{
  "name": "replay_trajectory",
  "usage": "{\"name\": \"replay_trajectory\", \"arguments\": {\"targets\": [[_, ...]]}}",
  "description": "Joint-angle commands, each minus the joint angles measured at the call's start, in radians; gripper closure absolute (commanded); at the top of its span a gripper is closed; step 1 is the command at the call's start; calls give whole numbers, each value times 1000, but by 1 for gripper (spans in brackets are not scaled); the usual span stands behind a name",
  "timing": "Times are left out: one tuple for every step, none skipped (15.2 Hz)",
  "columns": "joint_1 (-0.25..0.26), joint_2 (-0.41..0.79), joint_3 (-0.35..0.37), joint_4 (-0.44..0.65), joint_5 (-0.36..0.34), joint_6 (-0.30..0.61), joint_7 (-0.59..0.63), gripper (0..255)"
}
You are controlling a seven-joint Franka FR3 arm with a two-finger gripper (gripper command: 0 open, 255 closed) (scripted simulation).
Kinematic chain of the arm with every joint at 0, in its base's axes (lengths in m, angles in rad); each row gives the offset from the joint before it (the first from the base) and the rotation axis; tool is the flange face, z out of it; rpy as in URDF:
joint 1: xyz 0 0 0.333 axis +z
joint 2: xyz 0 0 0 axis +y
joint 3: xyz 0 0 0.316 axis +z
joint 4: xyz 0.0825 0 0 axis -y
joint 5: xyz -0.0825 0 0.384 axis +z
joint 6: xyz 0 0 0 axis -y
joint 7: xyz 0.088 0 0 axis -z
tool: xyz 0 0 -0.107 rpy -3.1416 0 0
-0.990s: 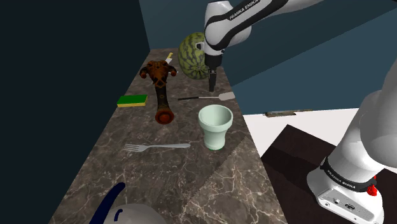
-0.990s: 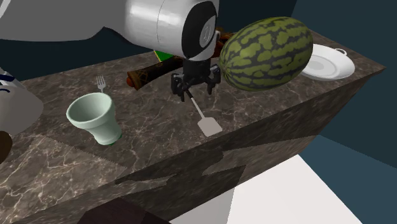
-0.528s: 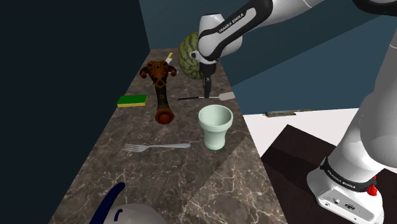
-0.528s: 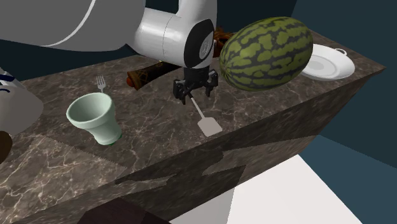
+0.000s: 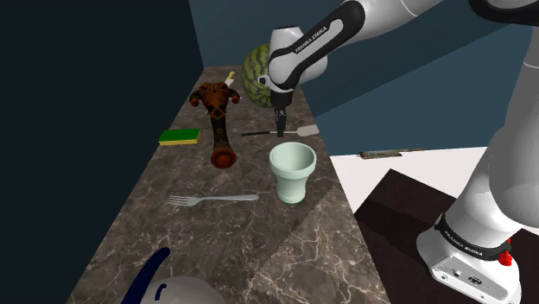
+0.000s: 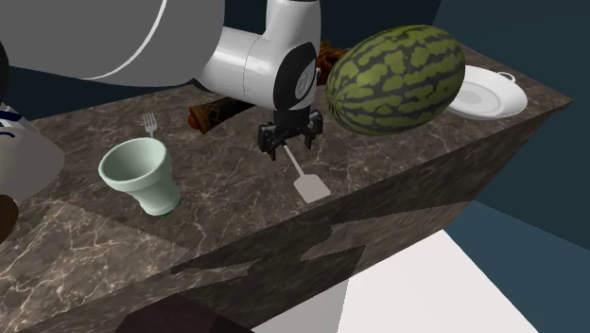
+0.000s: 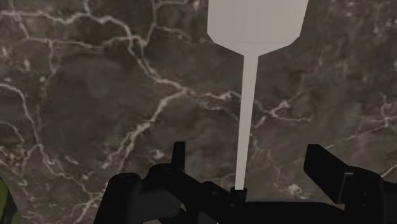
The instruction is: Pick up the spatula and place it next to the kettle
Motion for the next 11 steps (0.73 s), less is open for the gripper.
{"name": "replay_trajectory", "arguments": {"targets": [[0, 0, 0, 0, 0, 0, 0, 0], [0, 0, 0, 0, 0, 0, 0, 0], [0, 0, 0, 0, 0, 0, 0, 255], [0, 0, 0, 0, 0, 0, 0, 255], [0, 0, 0, 0, 0, 0, 0, 255], [0, 0, 0, 0, 0, 0, 0, 255], [0, 0, 0, 0, 0, 0, 0, 255], [0, 0, 0, 0, 0, 0, 0, 255], [0, 0, 0, 0, 0, 0, 0, 255], [0, 0, 0, 0, 0, 0, 0, 255], [0, 0, 0, 0, 0, 0, 0, 255]]}}
